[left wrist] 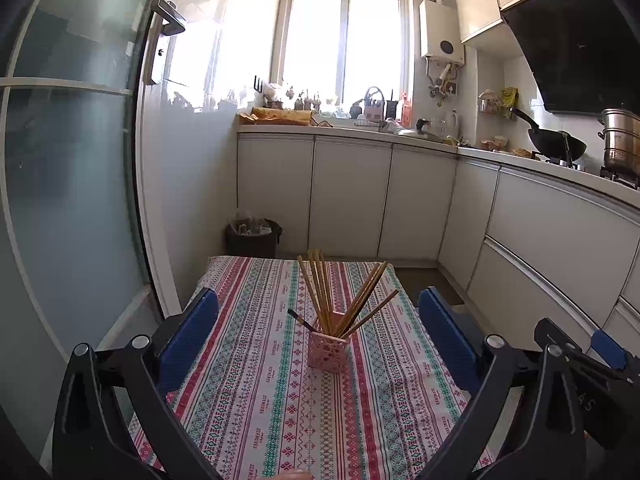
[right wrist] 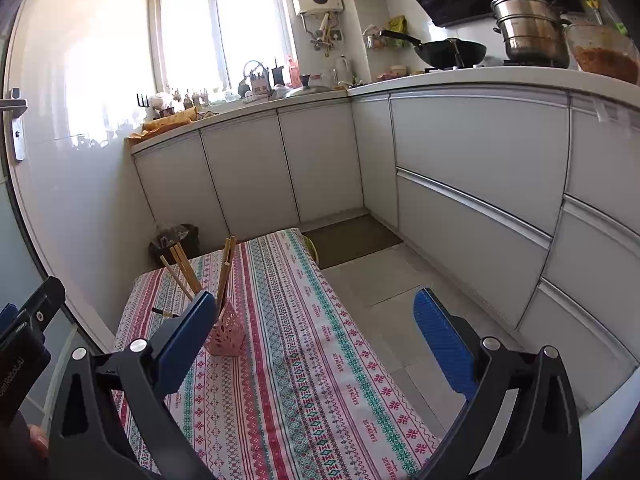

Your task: Organize utensils

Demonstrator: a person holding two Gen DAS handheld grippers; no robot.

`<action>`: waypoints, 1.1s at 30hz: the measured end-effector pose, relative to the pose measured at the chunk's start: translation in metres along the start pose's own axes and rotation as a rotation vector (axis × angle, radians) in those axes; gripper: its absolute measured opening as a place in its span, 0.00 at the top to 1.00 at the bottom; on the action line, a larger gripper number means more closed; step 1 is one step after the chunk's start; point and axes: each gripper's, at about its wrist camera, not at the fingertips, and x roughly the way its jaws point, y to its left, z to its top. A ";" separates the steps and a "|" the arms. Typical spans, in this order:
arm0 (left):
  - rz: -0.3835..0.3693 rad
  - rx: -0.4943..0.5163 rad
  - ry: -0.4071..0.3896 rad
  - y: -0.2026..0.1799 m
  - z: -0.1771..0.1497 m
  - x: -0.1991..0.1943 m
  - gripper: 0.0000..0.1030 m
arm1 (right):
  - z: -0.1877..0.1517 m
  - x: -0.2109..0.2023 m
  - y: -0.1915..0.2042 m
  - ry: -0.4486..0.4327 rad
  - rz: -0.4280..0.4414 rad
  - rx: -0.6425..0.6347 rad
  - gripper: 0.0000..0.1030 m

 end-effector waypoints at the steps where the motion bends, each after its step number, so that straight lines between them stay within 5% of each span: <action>1: -0.008 0.002 0.002 -0.001 0.000 0.000 0.07 | 0.000 0.000 -0.001 0.002 0.001 0.002 0.07; 33: 0.014 0.019 0.018 -0.008 -0.001 -0.006 0.07 | -0.001 -0.006 -0.007 0.008 0.002 0.014 0.07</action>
